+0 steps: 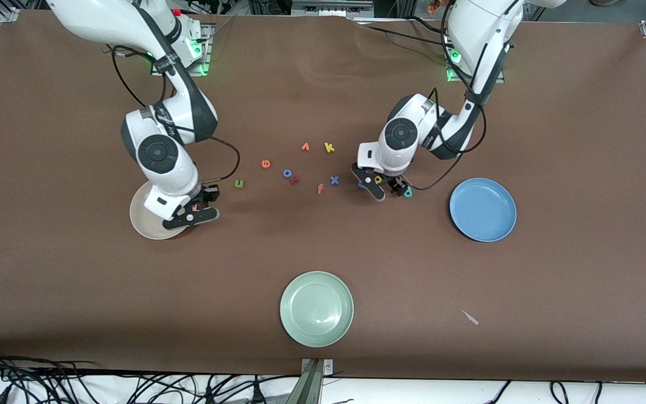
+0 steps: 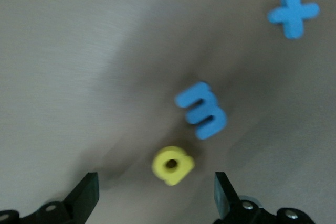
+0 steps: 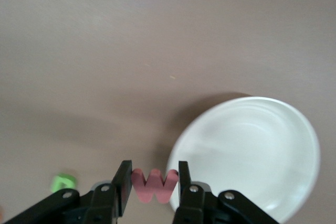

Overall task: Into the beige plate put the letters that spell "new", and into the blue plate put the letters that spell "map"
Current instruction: 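Put the w on the white plate while the left gripper takes the a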

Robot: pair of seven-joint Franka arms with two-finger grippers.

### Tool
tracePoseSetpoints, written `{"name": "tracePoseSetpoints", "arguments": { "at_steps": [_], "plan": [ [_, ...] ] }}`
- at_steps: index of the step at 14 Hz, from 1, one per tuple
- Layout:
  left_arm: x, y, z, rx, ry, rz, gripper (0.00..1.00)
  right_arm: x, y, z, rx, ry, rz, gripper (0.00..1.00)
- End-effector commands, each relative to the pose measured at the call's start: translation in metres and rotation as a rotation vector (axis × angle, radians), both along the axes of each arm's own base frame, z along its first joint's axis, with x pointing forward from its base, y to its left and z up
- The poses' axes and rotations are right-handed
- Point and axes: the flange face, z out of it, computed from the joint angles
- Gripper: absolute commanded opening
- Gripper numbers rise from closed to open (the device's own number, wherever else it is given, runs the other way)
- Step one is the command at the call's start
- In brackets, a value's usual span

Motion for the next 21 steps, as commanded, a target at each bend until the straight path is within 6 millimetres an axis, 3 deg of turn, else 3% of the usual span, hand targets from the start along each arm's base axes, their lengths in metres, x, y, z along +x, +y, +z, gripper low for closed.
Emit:
{"name": "tracePoseSetpoints", "arguments": {
  "at_steps": [1, 4, 6, 9, 10, 11, 13, 15, 17, 19, 21],
  "plan": [
    [-0.005, -0.004, 0.002, 0.004, -0.029, -0.012, 0.94, -0.013, -0.040, 0.011, -0.033, 0.018, 0.051, 0.31],
    [-0.001, -0.007, -0.007, 0.005, -0.052, -0.039, 0.75, -0.020, -0.075, 0.003, -0.037, 0.022, 0.066, 0.33],
    [0.000, -0.007, -0.006, 0.017, -0.066, -0.068, 0.71, -0.027, -0.095, -0.017, -0.024, -0.004, 0.072, 0.34],
    [0.003, -0.007, -0.002, 0.014, -0.074, -0.069, 0.40, -0.041, -0.117, -0.051, -0.002, -0.041, 0.069, 0.42],
    [0.003, -0.007, -0.002, 0.014, -0.074, -0.074, 0.25, -0.044, -0.119, -0.059, 0.003, -0.039, 0.060, 0.51],
    [0.003, -0.008, -0.001, 0.013, -0.075, -0.078, 0.15, -0.044, -0.119, -0.059, 0.005, -0.039, 0.058, 0.63],
    [0.009, -0.006, 0.006, 0.011, -0.080, -0.072, 0.00, -0.041, -0.114, -0.052, 0.011, -0.053, 0.039, 0.67],
    [0.015, -0.001, 0.027, 0.021, -0.082, -0.062, 0.00, -0.044, -0.080, -0.046, 0.036, -0.051, 0.002, 0.71],
    [0.040, 0.023, 0.067, 0.068, -0.034, -0.060, 0.04, -0.054, -0.041, -0.046, 0.050, -0.039, -0.055, 0.71],
    [0.076, 0.083, 0.098, 0.107, 0.052, -0.070, 0.05, -0.066, 0.004, -0.039, 0.078, -0.058, -0.103, 0.74],
    [0.103, 0.139, 0.102, 0.090, 0.080, -0.116, 0.06, -0.086, 0.043, -0.040, 0.088, -0.045, -0.171, 0.74]
  ]
}}
